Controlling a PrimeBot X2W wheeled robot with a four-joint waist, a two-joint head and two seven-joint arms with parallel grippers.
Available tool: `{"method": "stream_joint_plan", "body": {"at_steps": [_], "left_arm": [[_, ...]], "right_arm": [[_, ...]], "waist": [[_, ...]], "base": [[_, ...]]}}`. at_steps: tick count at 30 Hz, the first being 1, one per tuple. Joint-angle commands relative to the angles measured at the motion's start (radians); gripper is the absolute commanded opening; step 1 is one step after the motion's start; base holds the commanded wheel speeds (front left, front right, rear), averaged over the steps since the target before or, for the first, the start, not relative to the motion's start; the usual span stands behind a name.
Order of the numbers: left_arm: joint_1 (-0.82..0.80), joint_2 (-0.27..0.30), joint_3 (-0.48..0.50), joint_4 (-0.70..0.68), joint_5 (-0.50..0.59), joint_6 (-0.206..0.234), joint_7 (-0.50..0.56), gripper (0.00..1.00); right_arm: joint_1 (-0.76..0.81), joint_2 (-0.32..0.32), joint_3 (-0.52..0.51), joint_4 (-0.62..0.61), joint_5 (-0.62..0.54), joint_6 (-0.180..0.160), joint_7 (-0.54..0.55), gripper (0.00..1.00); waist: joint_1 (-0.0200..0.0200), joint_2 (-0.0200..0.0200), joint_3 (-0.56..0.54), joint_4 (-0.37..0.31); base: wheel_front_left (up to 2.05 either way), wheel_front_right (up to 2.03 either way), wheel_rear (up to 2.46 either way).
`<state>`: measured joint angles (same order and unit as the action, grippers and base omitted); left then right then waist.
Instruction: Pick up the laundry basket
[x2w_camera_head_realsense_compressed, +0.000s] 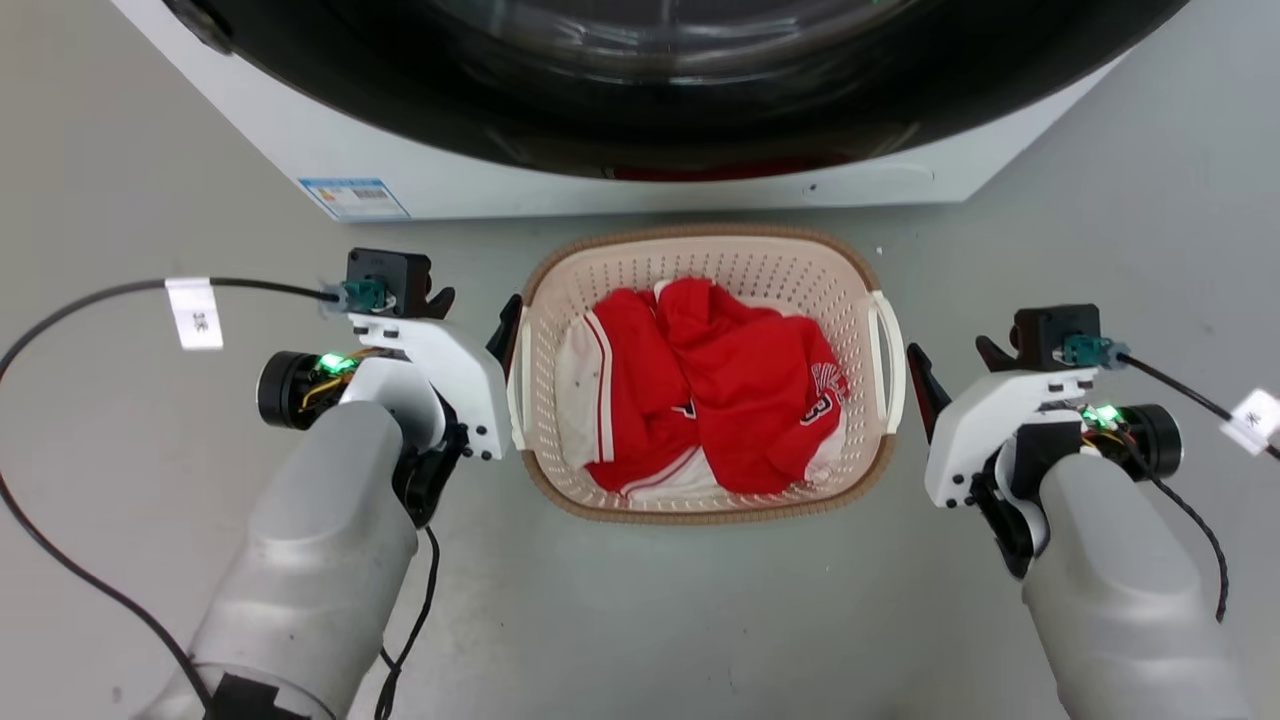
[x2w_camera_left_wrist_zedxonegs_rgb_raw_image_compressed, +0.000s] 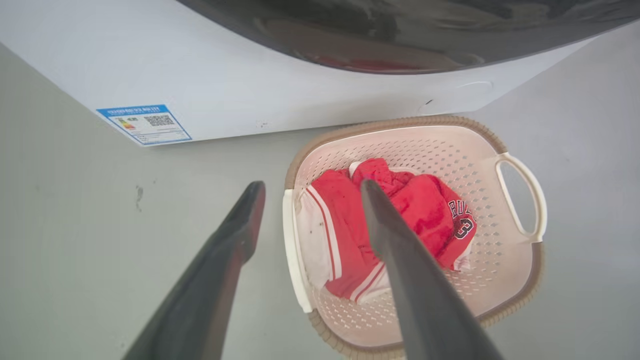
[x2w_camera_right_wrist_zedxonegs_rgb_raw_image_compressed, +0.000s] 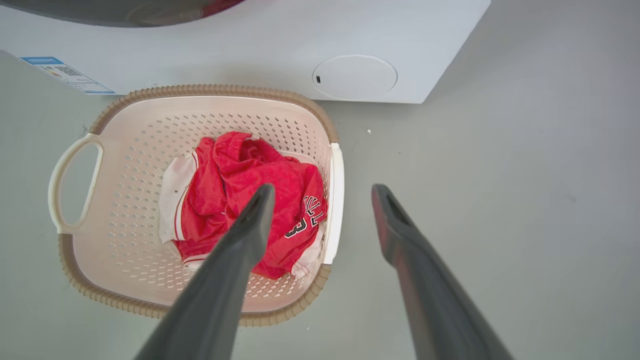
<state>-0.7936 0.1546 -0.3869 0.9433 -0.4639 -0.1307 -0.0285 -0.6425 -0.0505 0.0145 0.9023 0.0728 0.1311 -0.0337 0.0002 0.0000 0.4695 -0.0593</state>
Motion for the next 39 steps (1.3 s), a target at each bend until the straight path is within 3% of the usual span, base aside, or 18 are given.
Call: {"method": "stream_joint_plan", "body": {"at_steps": [1,14,25,39], "left_arm": [[-0.029,0.011,-0.02,0.014,-0.021,0.0,0.012,1.0],[-0.164,0.062,-0.176,0.114,-0.175,0.0,0.078,1.0],[-0.243,0.063,-0.268,0.2,-0.23,0.0,0.089,1.0],[-0.338,0.047,-0.311,0.277,-0.264,0.0,0.072,1.0]], "right_arm": [[-0.038,0.001,0.01,0.031,0.006,-0.001,0.0,1.0],[-0.229,0.001,0.175,0.256,0.164,-0.001,-0.008,1.0],[-0.33,0.001,0.275,0.311,0.28,-0.001,-0.038,1.0],[-0.396,0.001,0.361,0.349,0.37,-0.001,-0.051,1.0]], "waist": [[-0.0002,0.0,0.045,-0.012],[-0.0002,0.0,0.214,-0.056],[-0.0002,0.0,0.327,-0.069],[-0.0002,0.0,0.41,-0.065]], "base": [[0.0,0.0,0.0],[0.0,0.0,0.0],[0.0,0.0,0.0],[0.0,0.0,0.0]]}}
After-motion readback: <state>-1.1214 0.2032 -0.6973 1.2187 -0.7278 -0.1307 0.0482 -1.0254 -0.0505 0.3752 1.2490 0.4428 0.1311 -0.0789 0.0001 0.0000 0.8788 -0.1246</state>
